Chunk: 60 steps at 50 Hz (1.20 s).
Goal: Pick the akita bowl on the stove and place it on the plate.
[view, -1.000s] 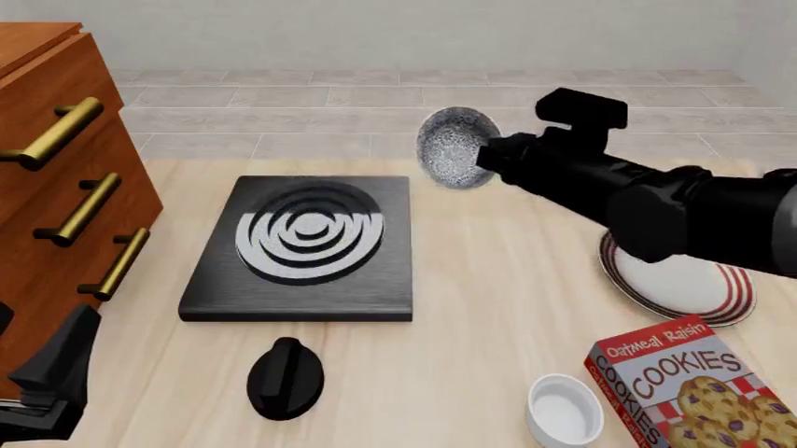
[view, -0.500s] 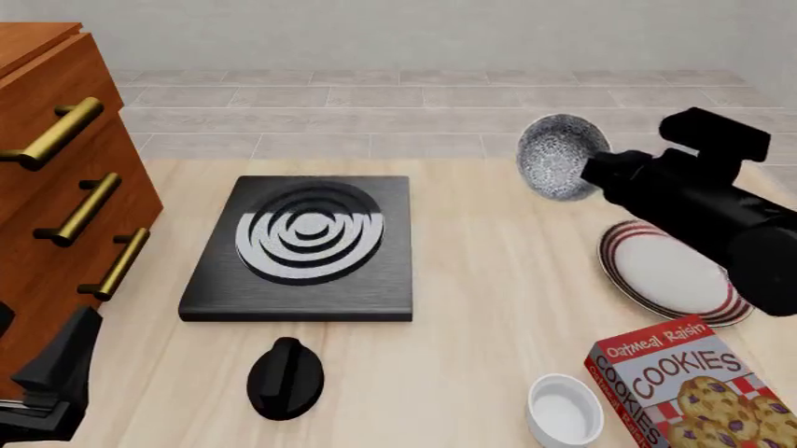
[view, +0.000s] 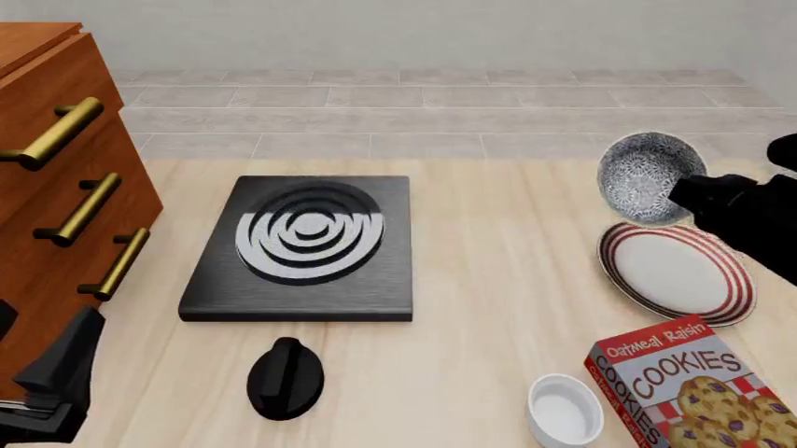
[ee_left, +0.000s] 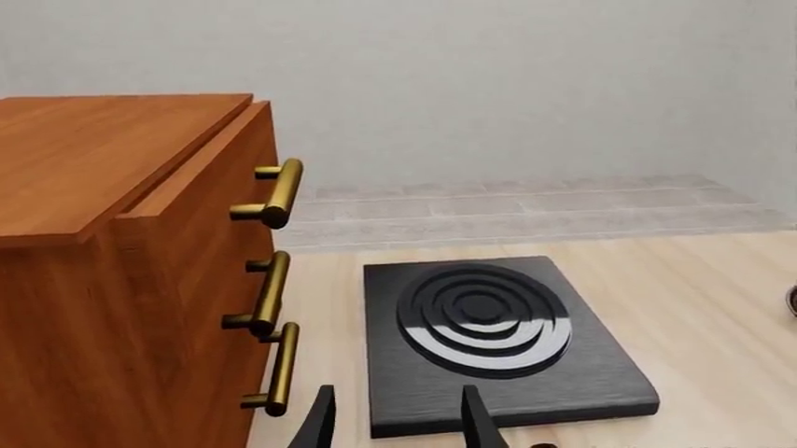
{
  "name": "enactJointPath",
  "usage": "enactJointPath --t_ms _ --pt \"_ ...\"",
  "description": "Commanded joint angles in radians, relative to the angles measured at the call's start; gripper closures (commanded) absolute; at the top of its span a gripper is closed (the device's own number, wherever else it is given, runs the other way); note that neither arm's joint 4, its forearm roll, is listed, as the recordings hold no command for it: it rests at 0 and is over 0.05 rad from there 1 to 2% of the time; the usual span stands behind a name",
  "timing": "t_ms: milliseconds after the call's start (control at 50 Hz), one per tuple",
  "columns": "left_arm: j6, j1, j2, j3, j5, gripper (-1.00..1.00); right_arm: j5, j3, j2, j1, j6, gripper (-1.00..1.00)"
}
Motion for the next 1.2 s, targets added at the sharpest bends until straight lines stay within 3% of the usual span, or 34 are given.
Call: enactJointPath --t_ms 20,220,340,420,560,920,1200 --pt "-0.003 -0.003 -0.001 -0.005 0.004 -1.00 0.125 0.002 -0.090 -0.104 -0.027 1.00" --pt "-0.012 -0.012 -0.002 -0.007 0.006 -1.00 0.142 0.012 -0.047 -0.160 -0.063 1.00" --pt "-0.016 -0.009 -0.002 -0.007 0.004 -1.00 0.118 0.002 0.001 -0.222 -0.062 1.00" --pt "-0.017 -0.007 -0.001 -0.009 0.006 -1.00 0.105 0.002 0.009 -0.242 -0.027 1.00" --pt "-0.015 -0.007 -0.002 -0.008 0.002 -1.00 0.100 0.002 0.037 -0.282 -0.056 1.00" --pt "-0.008 -0.009 -0.002 -0.007 0.001 -1.00 0.035 0.066 0.102 -0.287 -0.080 1.00" --pt "-0.009 -0.007 -0.001 -0.003 0.001 -1.00 -0.074 0.136 0.181 -0.289 -0.084 1.00"
